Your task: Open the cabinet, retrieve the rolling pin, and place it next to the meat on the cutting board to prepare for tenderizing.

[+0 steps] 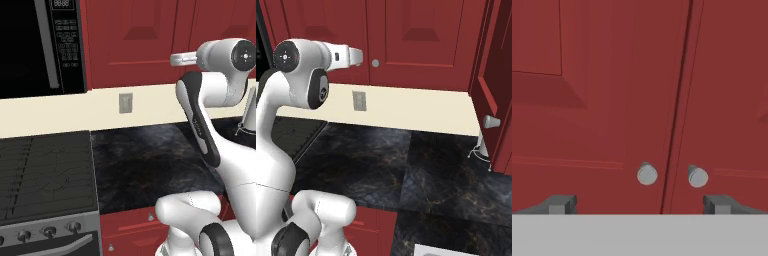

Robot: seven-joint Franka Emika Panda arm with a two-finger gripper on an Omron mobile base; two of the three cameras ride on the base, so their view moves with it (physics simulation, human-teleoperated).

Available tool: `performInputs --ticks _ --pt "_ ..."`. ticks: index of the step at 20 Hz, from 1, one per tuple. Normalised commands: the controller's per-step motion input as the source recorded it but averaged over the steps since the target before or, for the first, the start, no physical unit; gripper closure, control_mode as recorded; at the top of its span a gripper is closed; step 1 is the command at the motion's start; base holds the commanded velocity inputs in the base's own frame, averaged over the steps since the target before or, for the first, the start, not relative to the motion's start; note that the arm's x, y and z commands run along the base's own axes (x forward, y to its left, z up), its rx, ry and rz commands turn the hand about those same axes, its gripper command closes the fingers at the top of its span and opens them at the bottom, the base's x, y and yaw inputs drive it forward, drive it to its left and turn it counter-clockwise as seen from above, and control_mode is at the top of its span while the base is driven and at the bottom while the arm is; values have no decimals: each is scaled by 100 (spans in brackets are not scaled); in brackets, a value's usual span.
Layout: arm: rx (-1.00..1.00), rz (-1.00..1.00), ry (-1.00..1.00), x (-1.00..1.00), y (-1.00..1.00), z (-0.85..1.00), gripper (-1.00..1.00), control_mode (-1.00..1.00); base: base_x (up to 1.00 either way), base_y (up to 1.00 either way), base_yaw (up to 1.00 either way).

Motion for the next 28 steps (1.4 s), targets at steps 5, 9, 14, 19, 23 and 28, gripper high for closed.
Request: performInputs --ticks 5,9,14,19,23,28 --pt "0 0 0 23 10 -8 -100 -100 0 0 0" --pt "-1 0 0 24 1 -14 -100 -100 0 0 0" --pt "0 2 0 14 0 -9 -100 -100 0 0 0" --pt "0 0 0 6 -9 -1 -100 -100 0 0 0" --pt "0 1 0 1 -20 -1 -100 -100 0 0 0" --pt "0 2 0 0 -23 0 -100 -100 0 0 0"
